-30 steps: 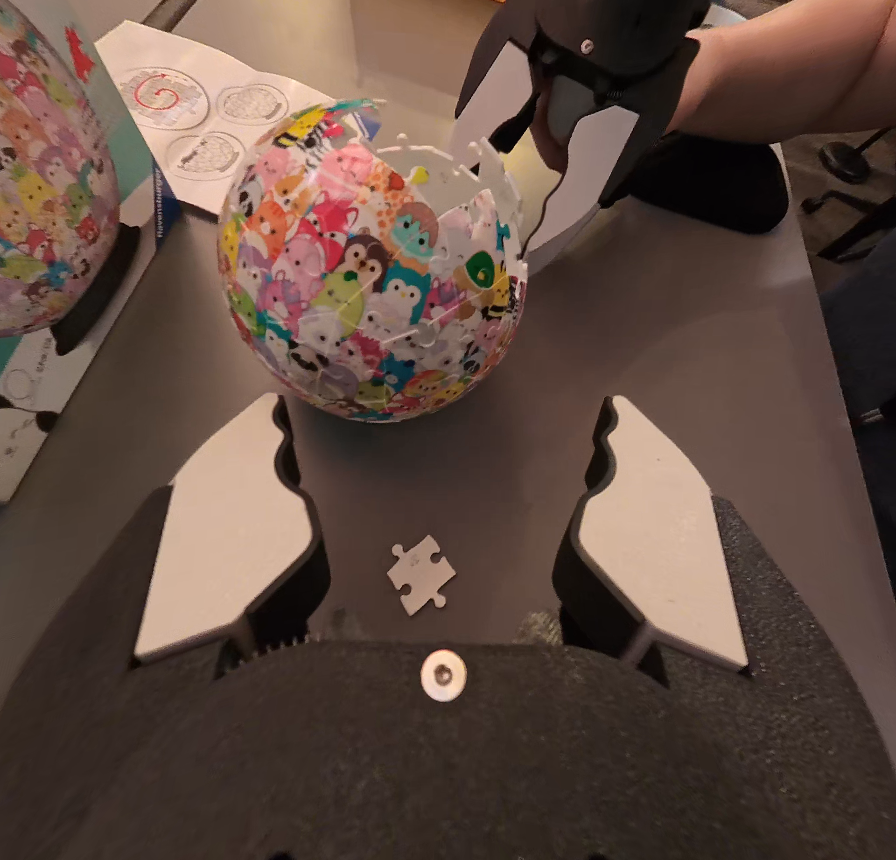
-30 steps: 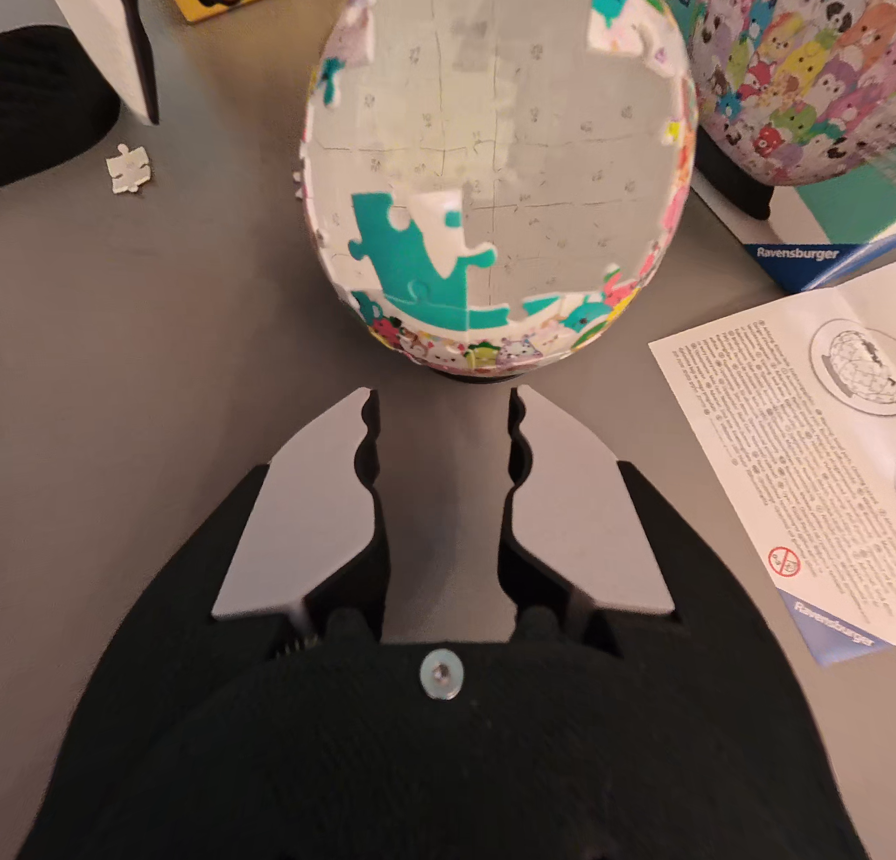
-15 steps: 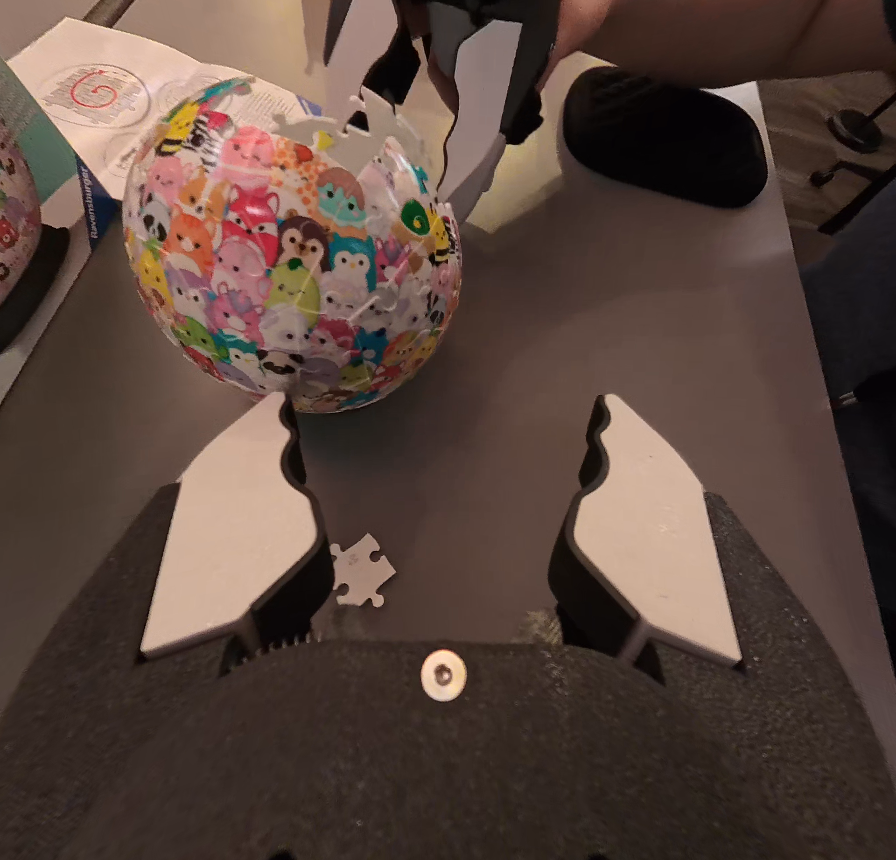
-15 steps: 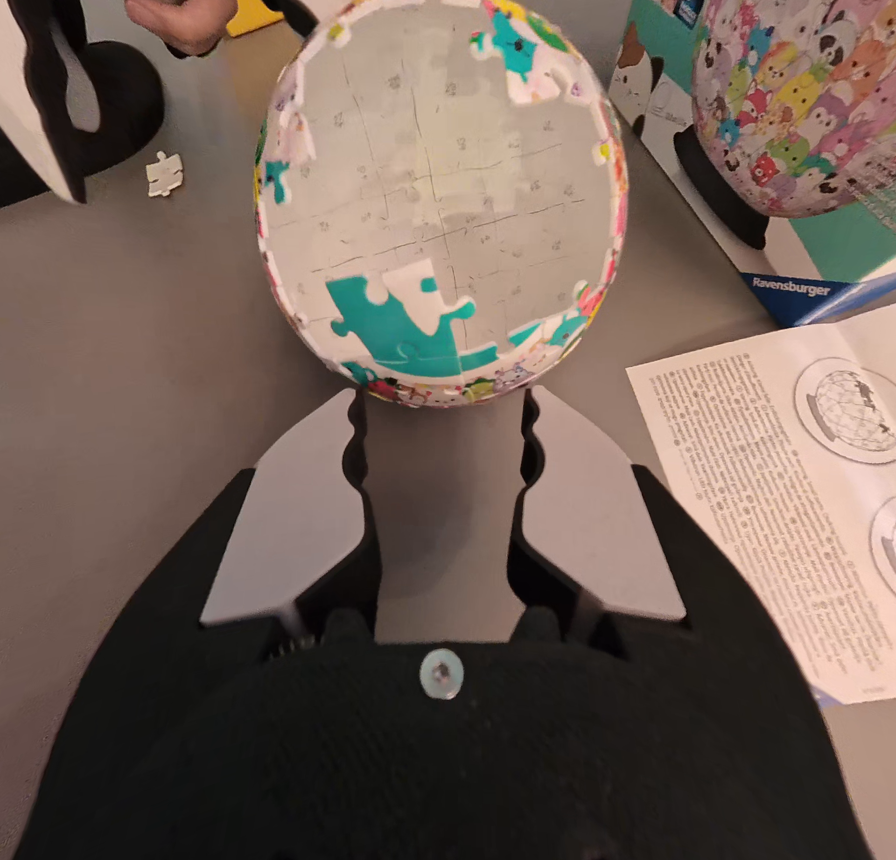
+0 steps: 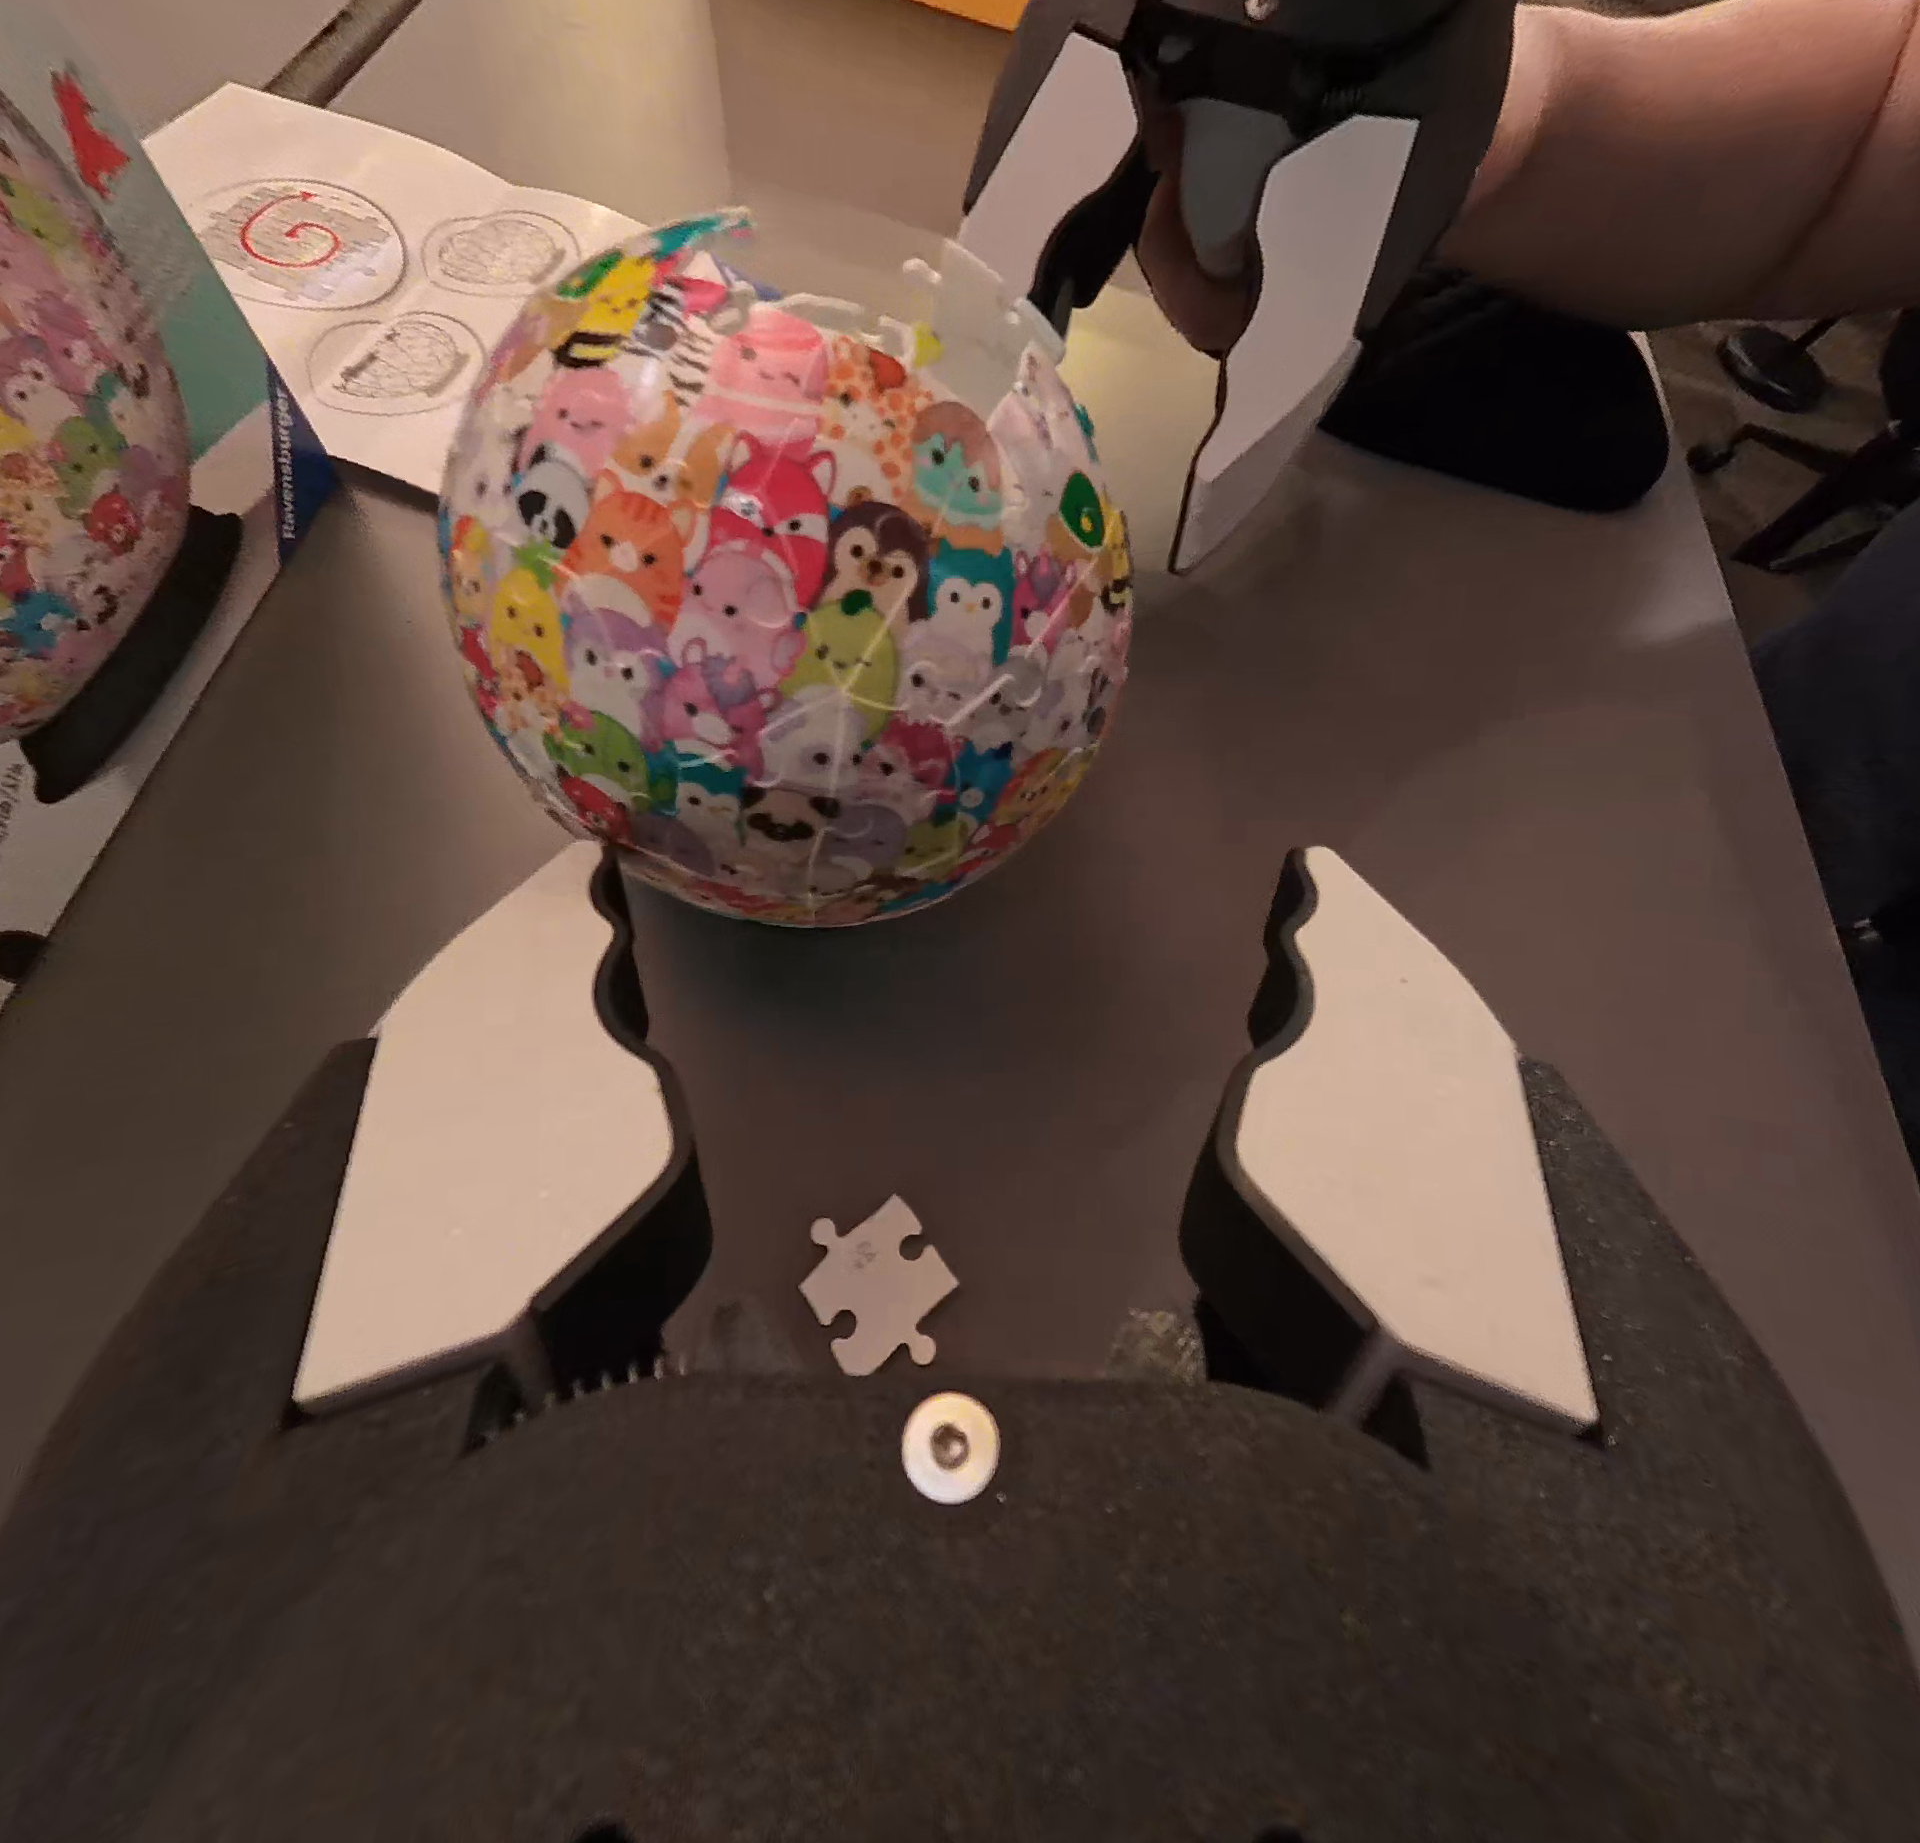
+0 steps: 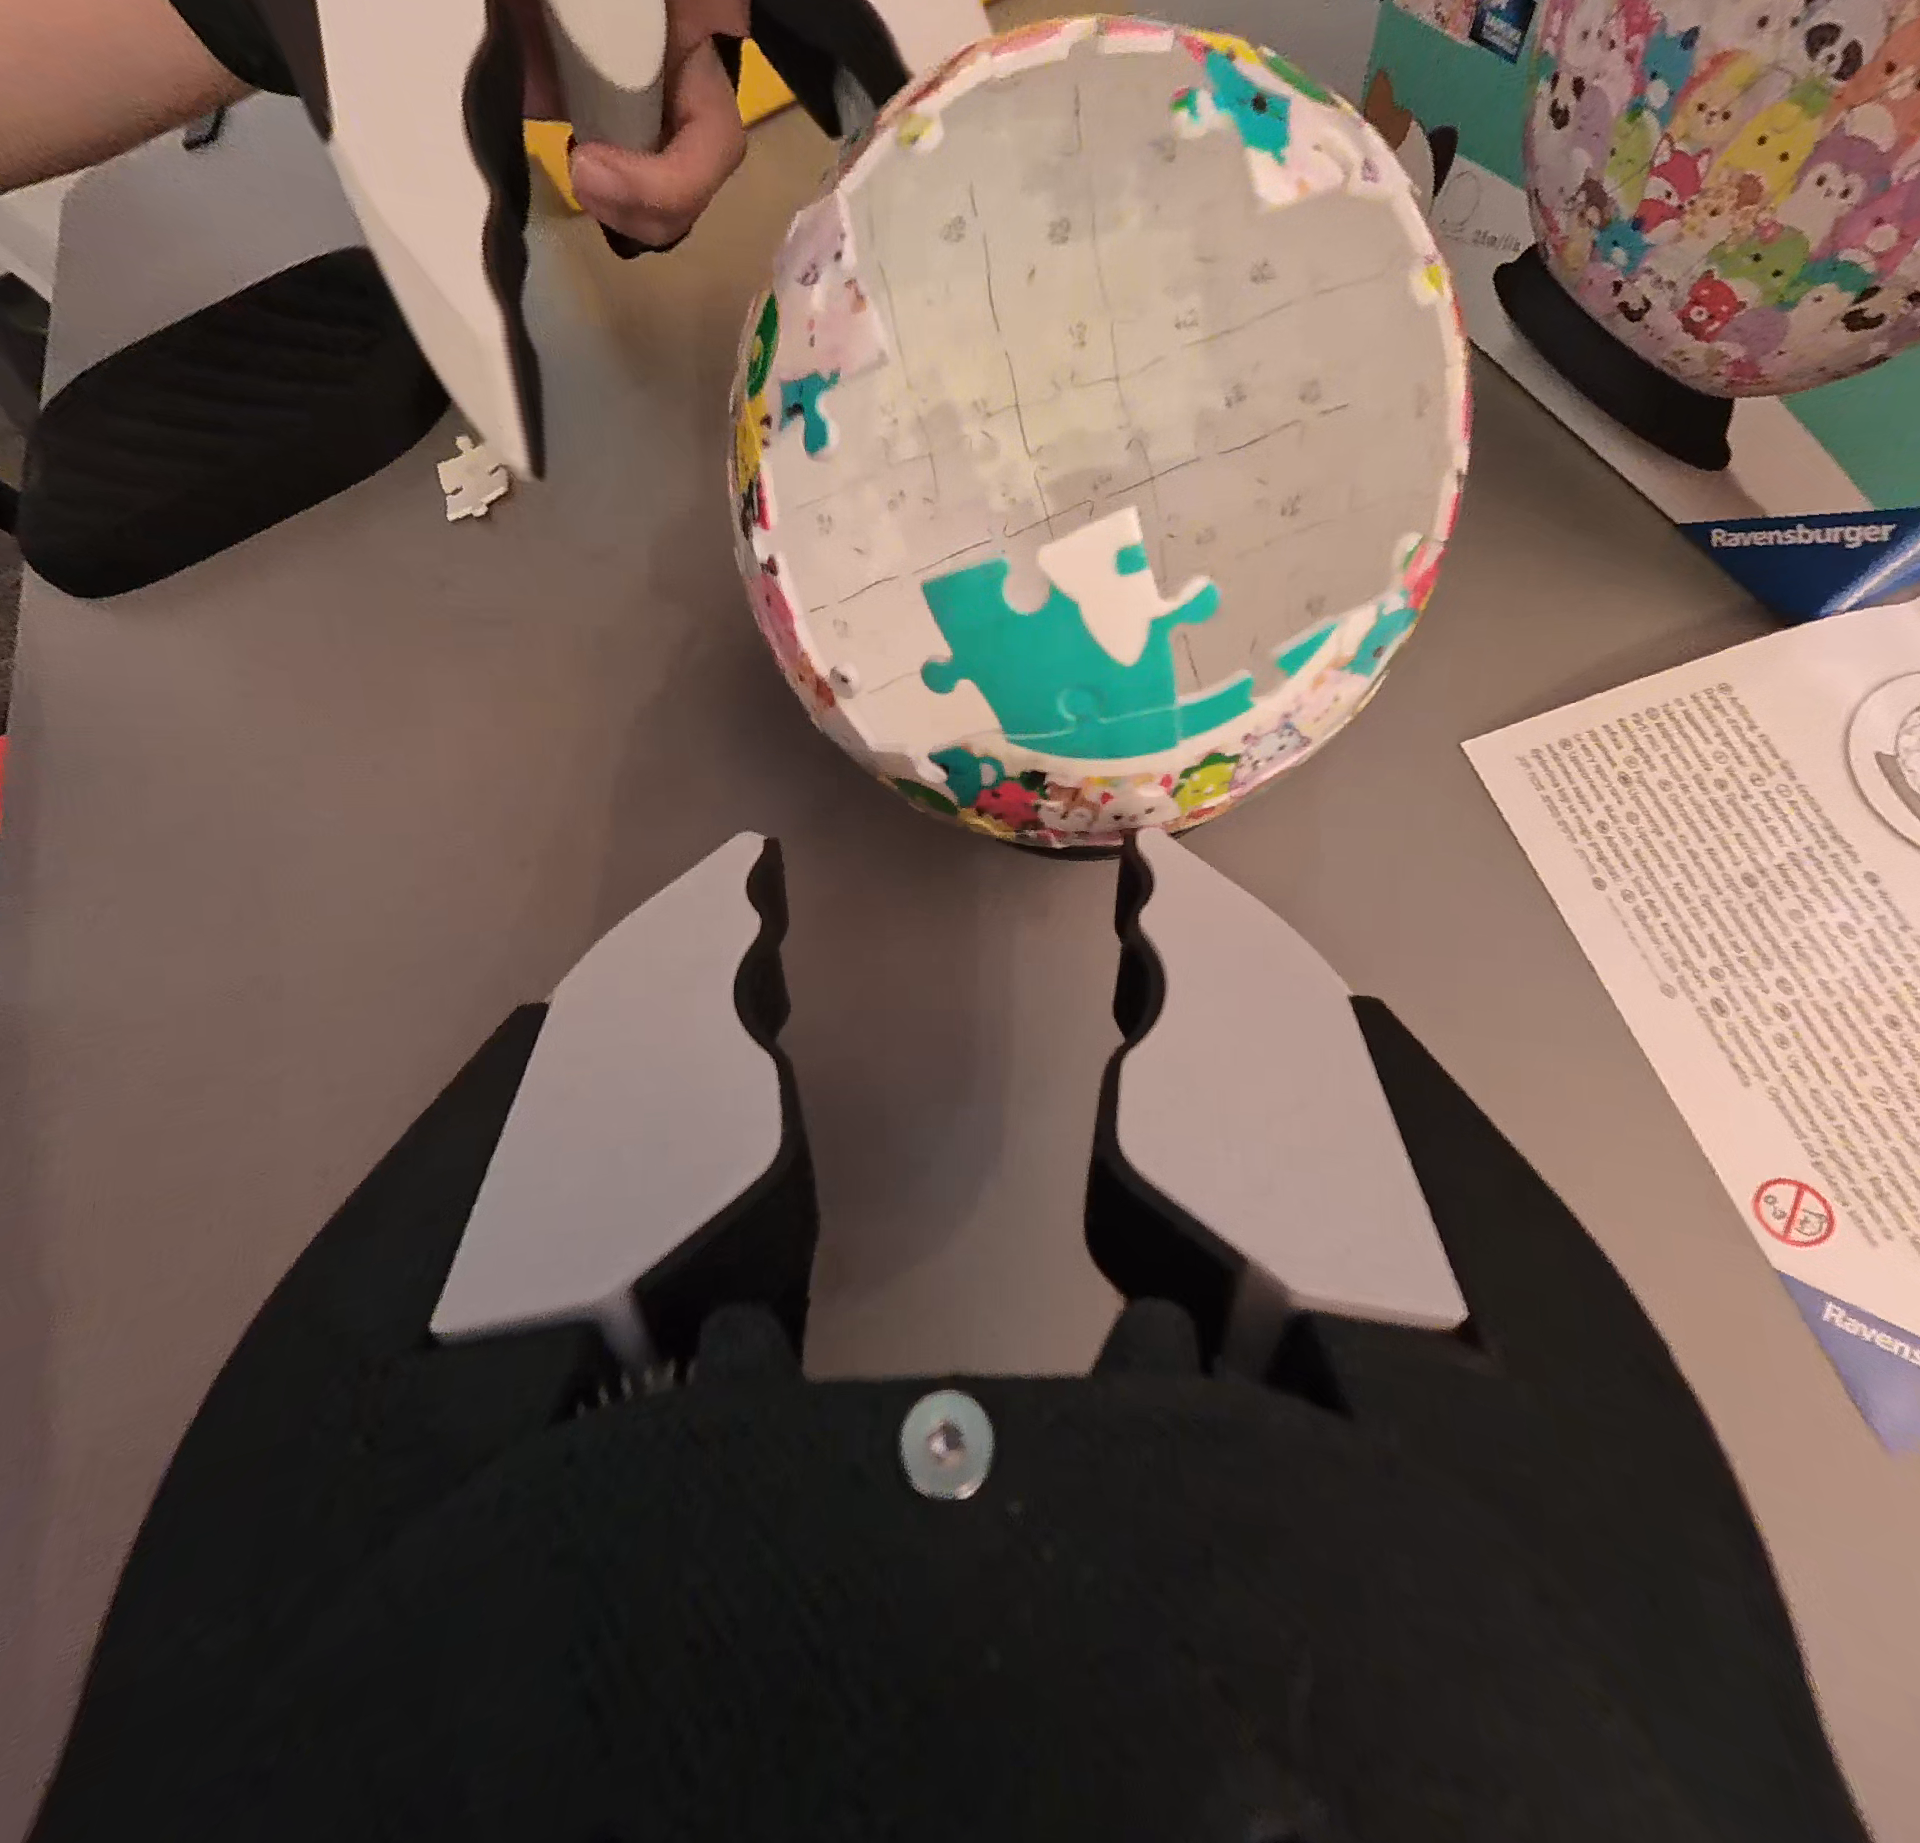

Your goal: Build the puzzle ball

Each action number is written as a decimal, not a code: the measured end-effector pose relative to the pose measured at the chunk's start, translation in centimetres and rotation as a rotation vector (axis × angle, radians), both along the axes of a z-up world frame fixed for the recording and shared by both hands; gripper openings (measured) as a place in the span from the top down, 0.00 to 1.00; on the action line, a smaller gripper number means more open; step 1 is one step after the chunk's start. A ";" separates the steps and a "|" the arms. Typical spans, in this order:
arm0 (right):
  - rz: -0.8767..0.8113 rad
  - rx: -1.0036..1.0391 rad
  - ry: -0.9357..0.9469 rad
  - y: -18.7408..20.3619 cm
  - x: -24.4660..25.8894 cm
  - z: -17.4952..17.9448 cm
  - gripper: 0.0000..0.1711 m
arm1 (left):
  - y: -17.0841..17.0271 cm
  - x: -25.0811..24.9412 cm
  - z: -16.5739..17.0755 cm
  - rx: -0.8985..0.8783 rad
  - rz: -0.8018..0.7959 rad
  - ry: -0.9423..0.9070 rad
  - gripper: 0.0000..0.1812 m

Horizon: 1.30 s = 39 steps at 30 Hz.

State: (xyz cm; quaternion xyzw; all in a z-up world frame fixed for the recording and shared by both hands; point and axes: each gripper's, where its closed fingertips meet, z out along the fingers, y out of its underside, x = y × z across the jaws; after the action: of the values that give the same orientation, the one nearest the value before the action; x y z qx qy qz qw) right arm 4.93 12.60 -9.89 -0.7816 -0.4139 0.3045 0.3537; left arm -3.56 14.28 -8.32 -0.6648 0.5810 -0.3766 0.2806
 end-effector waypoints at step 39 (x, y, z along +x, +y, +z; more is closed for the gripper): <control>0.061 -0.045 0.160 3.1 0.5 2.1 0.56 | -4.3 -0.4 0.4 0.037 0.009 -0.023 0.40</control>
State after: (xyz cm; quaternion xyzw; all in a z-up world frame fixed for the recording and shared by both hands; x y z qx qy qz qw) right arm 5.41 15.75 -7.83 -0.7496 -0.4011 0.3858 0.3582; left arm -4.00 9.97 -7.92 -0.6576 0.5816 -0.3723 0.3014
